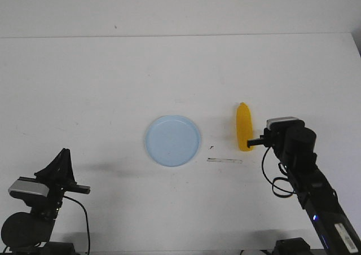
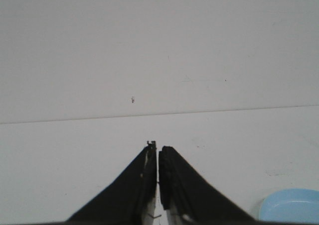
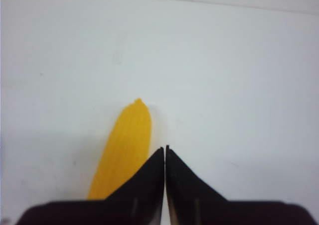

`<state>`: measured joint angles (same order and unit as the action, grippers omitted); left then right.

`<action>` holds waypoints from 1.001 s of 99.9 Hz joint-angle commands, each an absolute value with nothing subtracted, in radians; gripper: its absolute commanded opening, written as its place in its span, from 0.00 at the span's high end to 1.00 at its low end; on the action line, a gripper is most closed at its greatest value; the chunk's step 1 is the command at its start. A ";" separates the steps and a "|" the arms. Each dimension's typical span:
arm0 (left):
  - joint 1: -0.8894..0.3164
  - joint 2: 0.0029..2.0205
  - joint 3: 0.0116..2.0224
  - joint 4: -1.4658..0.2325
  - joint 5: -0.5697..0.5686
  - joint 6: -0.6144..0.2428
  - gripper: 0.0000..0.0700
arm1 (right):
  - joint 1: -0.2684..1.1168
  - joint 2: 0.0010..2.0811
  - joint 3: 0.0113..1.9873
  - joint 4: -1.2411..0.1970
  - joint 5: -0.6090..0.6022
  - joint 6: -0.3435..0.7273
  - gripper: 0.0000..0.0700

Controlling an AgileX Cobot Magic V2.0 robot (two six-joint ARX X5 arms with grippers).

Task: Place corn on plate with both arms
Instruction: 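Reach the right gripper to the yellow corn and grasp it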

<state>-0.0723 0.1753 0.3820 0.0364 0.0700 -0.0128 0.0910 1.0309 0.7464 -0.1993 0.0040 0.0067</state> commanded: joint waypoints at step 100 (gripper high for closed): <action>-0.072 0.173 0.393 0.046 0.067 -0.002 1.00 | 0.203 1.740 1.323 -0.797 0.024 0.283 0.15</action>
<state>-0.0723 0.1753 0.3820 0.0368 0.0700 -0.0128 0.1963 1.7039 1.3083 -0.8059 0.0189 0.2707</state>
